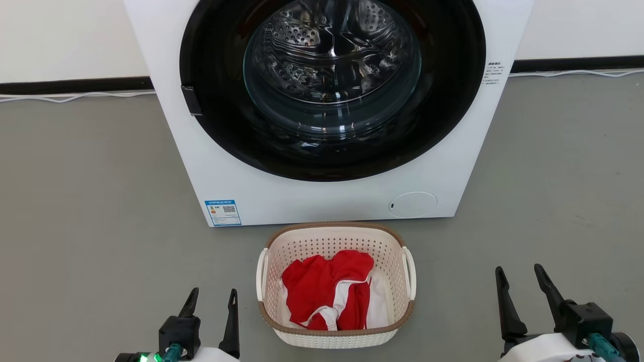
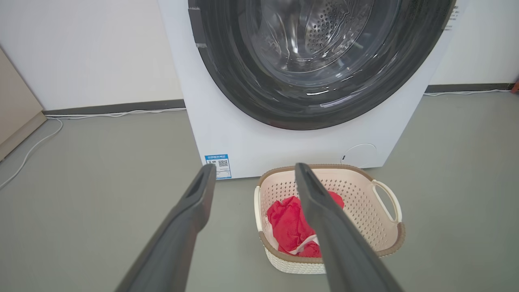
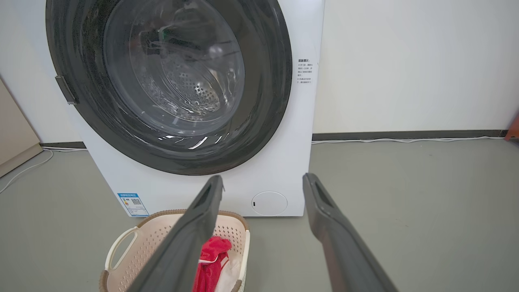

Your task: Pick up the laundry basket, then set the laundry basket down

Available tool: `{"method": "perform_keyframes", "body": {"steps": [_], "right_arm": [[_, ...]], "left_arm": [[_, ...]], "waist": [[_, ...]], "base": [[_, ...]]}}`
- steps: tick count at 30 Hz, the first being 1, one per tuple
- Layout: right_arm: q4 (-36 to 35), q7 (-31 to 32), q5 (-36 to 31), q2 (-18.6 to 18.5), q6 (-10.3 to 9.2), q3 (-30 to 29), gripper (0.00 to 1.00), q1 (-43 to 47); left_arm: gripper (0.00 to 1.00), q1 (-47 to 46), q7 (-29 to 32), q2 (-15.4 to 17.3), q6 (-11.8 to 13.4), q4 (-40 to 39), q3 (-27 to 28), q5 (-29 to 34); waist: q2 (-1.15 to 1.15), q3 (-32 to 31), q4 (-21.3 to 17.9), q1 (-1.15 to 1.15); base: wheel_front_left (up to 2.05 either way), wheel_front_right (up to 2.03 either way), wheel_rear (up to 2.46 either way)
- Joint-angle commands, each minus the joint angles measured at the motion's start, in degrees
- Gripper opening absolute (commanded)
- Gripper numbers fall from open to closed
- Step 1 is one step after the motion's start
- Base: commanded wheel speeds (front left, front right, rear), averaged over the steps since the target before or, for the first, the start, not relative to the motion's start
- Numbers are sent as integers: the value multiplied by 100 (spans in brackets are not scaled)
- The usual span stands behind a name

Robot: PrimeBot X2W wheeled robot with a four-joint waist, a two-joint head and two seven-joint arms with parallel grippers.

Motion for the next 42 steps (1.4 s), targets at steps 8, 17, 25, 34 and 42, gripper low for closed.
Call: {"method": "perform_keyframes", "body": {"steps": [8, 17, 25, 34, 42], "right_arm": [[-38, -149, -201, -82, 41, 67, 100, -65], [-10, -149, -162, -82, 41, 46, 100, -67], [-12, -149, -167, -82, 41, 45, 100, -131], [105, -149, -46, -82, 41, 84, 100, -525], [779, -149, 24, -82, 41, 162, 100, -1375]], "left_arm": [[100, -175, -126, -2, 66, -22, 243, 192], [100, -212, -126, -20, 23, 51, 352, 130], [100, -268, -126, -26, -7, 26, 372, 144], [100, -665, -126, -31, -59, 84, 315, 147], [100, -1510, -126, -33, -109, 579, 166, -63]], "waist": [[0, -1, -9, 0], [0, 12, 12, 0], [0, 135, 22, 0], [0, 768, 57, 0], [0, 1731, 130, 0]], "base": [[0, 0, 0], [0, 0, 0], [0, 0, 0], [0, 0, 0], [0, 0, 0]]}}
